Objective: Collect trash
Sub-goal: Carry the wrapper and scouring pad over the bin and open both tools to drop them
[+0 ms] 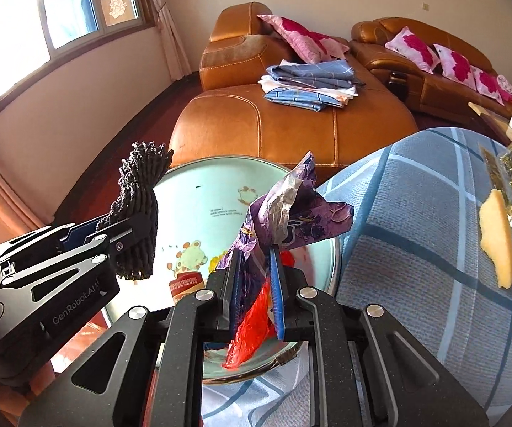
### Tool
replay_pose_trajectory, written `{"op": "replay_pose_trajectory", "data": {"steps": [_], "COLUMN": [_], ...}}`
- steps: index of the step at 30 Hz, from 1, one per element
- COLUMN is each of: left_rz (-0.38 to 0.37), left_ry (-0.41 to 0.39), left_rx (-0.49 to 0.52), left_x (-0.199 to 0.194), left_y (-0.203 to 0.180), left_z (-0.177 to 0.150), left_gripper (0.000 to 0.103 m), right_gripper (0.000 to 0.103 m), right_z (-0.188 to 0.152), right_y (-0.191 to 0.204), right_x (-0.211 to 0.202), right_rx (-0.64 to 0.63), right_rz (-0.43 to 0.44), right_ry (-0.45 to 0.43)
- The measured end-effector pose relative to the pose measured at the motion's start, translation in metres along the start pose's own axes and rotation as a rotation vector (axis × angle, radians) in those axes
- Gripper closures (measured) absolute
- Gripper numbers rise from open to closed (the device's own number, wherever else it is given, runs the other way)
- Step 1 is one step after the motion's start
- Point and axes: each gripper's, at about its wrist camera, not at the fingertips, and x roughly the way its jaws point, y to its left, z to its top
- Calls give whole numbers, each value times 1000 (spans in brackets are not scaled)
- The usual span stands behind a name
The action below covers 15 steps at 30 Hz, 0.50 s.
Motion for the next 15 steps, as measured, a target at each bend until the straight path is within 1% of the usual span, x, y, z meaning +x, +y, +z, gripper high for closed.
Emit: {"op": "replay_pose_trajectory", "data": {"steps": [1,3,4,10,15], "left_rz": [1,2,3,-1,9], "left_ry": [1,3,4,3,12], "left_rx": [-1,0,2,18,30], "left_x": [0,2,3,4,7], "left_y": [1,1,1,-6,-10], "left_z": [-1,0,-1,0,-3], "left_gripper": [79,79,79,79,78], "right_gripper": [82,67,66,65,65], "right_z": [0,0,-1,-4,-13], "right_y": [0,-2,-3,-14,-19], "right_x": [2,2,0,-15,-35], "right_rx": [1,21,30,81,86], "right_rz": [3,17,21,14,-42], "right_ry": [8,2,-10,-46,-101]}}
